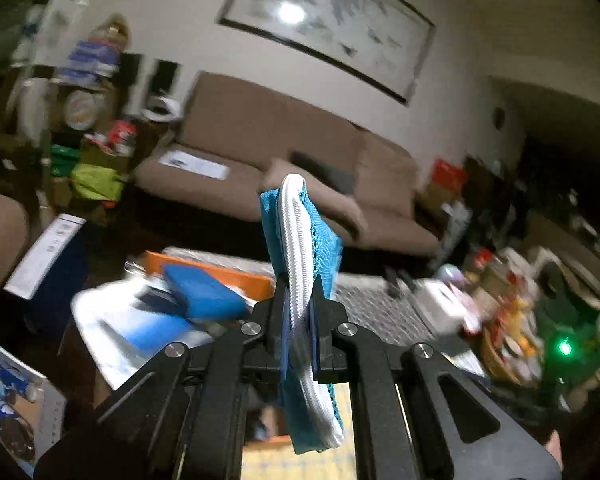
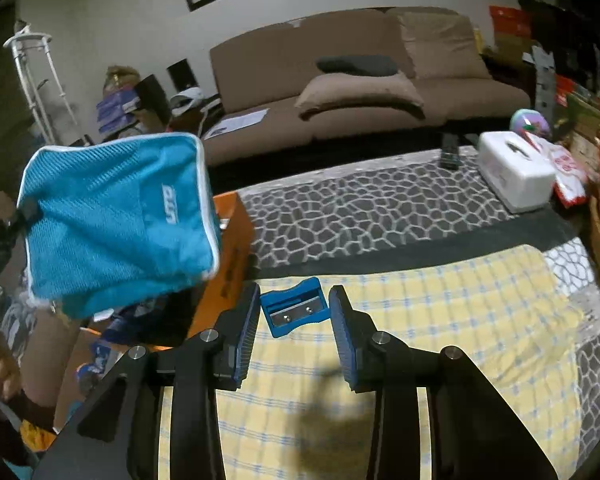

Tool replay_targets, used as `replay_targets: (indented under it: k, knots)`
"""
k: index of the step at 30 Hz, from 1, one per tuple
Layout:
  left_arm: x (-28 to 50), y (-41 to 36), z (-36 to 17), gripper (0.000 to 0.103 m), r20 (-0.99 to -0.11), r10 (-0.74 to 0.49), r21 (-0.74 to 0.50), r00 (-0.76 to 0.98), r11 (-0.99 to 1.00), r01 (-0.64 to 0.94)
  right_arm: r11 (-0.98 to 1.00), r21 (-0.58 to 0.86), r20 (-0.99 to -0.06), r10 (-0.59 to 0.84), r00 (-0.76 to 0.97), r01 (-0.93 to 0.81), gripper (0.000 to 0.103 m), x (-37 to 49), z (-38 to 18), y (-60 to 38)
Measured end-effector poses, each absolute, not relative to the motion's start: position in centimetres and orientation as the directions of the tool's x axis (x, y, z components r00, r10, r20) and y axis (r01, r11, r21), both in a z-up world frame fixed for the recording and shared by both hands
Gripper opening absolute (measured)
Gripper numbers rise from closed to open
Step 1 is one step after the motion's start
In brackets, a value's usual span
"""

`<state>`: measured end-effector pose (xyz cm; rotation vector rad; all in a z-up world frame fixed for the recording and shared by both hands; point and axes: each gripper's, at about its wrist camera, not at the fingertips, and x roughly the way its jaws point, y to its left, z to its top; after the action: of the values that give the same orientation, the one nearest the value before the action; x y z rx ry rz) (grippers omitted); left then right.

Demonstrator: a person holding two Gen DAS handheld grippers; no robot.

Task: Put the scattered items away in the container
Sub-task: 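Lift the teal pouch with the left gripper and carry it toward the orange box, then lower the pouch onto the box contents and open the left gripper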

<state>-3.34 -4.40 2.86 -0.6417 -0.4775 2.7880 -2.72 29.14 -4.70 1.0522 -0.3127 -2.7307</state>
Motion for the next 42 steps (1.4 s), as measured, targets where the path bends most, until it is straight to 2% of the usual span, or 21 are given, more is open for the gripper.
replay_targets:
  k: [3, 5, 8, 9, 12, 15, 19, 25, 31, 33, 37, 38, 40, 41, 42]
  knots:
    - [-4.4, -7.6, 2.1, 0.007, -0.394, 0.274, -0.407, -0.877, -0.908, -0.101, -0.950, 0.269, -0.630, -0.297, -0.718, 0.157, 0.036, -4.1, -4.3, 26.7]
    - [-5.5, -9.7, 0.7, 0.007, -0.439, 0.265, -0.456, -0.859, -0.889, -0.041, -0.940, 0.272, -0.625, -0.336, -0.705, 0.207, 0.036, -5.6, -3.7, 24.1]
    - [-7.4, -12.5, -2.7, 0.007, -0.582, 0.217, -0.494, -0.784, -0.860, 0.128, -0.907, 0.295, -0.626, -0.421, -0.657, 0.301, 0.036, -7.9, -3.6, 19.8]
    - [-7.7, -13.1, -3.6, 0.007, -0.600, 0.209, -0.502, -0.772, -0.850, 0.160, -0.892, 0.304, -0.634, -0.451, -0.628, 0.333, 0.036, -9.0, -3.9, 18.0]
    - [-8.5, -13.9, -5.1, 0.007, -0.642, 0.117, -0.447, -0.758, -0.860, 0.246, -0.869, 0.308, -0.677, -0.486, -0.553, 0.387, 0.036, -11.2, -5.6, 14.3]
    - [-9.6, -14.2, -5.8, 0.007, -0.687, 0.091, -0.409, -0.721, -0.868, 0.280, -0.843, 0.331, -0.705, -0.520, -0.482, 0.425, 0.036, -11.7, -7.3, 12.4]
    - [-10.4, -13.5, -6.8, 0.008, -0.745, 0.064, -0.347, -0.664, -0.887, 0.304, -0.857, 0.263, -0.762, -0.467, -0.450, 0.444, 0.036, -10.8, -9.2, 11.5]
    - [-10.4, -12.5, -7.3, 0.009, -0.778, 0.039, -0.299, -0.627, -0.901, 0.314, -0.878, 0.234, -0.830, -0.404, -0.384, 0.417, 0.036, -10.9, -12.3, 12.6]
    - [-10.4, -12.8, -7.8, 0.010, -0.797, 0.059, -0.306, -0.602, -0.897, 0.318, -0.887, 0.198, -0.855, -0.364, -0.368, 0.417, 0.037, -10.9, -13.7, 12.5]
    - [-10.6, -12.9, -7.9, 0.011, -0.809, 0.059, -0.299, -0.585, -0.898, 0.322, -0.888, 0.217, -0.849, -0.377, -0.370, 0.406, 0.042, -11.0, -13.6, 12.8]
    - [-10.8, -13.2, -8.4, 0.011, -0.832, 0.068, -0.294, -0.551, -0.896, 0.334, -0.899, 0.255, -0.819, -0.397, -0.414, 0.357, 0.065, -11.3, -11.7, 13.4]
    - [-10.8, -13.3, -8.4, 0.011, -0.834, 0.071, -0.296, -0.547, -0.894, 0.337, -0.902, 0.250, -0.810, -0.394, -0.434, 0.351, 0.065, -11.5, -10.9, 13.3]
    - [-10.9, -13.3, -8.5, 0.011, -0.839, 0.073, -0.296, -0.539, -0.893, 0.339, -0.899, 0.244, -0.788, -0.403, -0.466, 0.364, 0.063, -12.1, -9.2, 12.4]
    - [-10.9, -13.2, -8.5, 0.011, -0.839, 0.072, -0.294, -0.539, -0.893, 0.339, -0.895, 0.240, -0.781, -0.408, -0.473, 0.375, 0.058, -12.4, -8.7, 11.9]
    - [-10.9, -13.2, -8.5, 0.011, -0.839, 0.070, -0.293, -0.539, -0.893, 0.341, -0.890, 0.238, -0.777, -0.415, -0.474, 0.389, 0.045, -12.8, -8.3, 11.2]
